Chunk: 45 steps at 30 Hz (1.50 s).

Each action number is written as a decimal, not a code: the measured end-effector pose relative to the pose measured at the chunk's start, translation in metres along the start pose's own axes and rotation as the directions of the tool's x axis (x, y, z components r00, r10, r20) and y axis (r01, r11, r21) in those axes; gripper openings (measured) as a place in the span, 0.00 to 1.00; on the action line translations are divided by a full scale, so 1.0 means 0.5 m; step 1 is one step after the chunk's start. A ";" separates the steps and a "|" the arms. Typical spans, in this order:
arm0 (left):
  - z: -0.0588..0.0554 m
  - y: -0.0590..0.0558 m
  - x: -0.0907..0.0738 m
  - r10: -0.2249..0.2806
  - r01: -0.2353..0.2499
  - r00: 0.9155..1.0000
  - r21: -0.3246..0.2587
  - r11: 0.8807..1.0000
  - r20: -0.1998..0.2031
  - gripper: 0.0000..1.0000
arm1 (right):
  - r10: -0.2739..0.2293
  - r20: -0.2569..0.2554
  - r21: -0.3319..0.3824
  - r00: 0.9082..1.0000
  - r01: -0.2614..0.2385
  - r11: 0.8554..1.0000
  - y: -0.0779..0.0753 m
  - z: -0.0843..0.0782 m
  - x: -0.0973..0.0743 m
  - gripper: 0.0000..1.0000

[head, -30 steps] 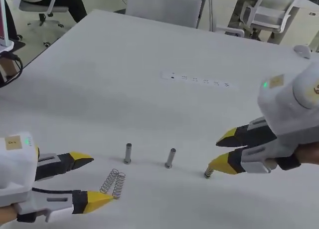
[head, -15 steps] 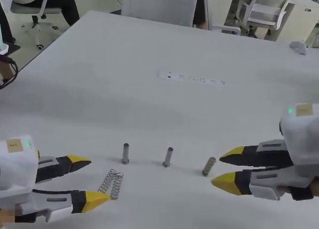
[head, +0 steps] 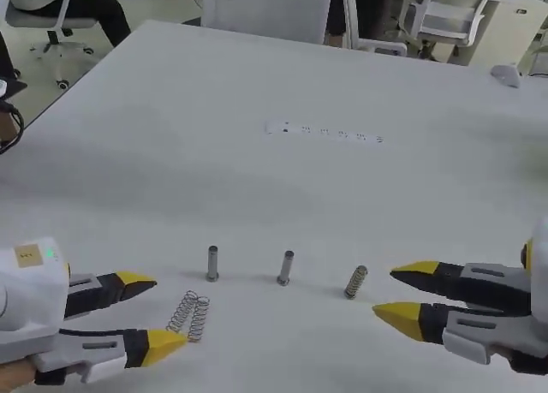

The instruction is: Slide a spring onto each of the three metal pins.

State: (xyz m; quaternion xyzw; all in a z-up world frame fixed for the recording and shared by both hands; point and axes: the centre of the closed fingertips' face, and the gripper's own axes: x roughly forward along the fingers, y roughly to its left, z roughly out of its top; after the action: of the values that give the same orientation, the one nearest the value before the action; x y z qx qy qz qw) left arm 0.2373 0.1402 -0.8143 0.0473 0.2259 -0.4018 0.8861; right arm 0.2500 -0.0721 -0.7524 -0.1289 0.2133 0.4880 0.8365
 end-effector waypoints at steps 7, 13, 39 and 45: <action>-0.007 0.004 0.004 0.011 -0.011 1.000 0.002 1.000 -0.010 0.42 | -0.047 0.029 0.014 0.998 0.046 0.999 -0.013 -0.021 -0.005 0.41; -0.016 0.005 0.012 0.017 -0.016 1.000 0.009 1.000 -0.027 0.38 | -0.096 0.057 0.038 0.994 0.094 0.995 -0.028 -0.029 -0.011 0.56; -0.050 0.030 0.026 0.060 -0.056 0.995 0.054 0.997 -0.085 0.25 | -0.131 0.059 0.089 0.990 0.125 0.988 -0.032 -0.032 -0.004 0.68; -0.048 0.044 0.022 0.081 -0.076 0.993 0.060 0.995 -0.083 0.24 | -0.137 0.057 0.092 0.989 0.132 0.987 -0.034 -0.032 -0.005 0.67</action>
State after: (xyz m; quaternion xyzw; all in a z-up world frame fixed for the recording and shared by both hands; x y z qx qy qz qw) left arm 0.2511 0.1538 -0.8427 0.0984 0.2498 -0.3704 0.8892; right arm 0.2601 -0.0891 -0.7653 -0.0904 0.1989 0.4243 0.8788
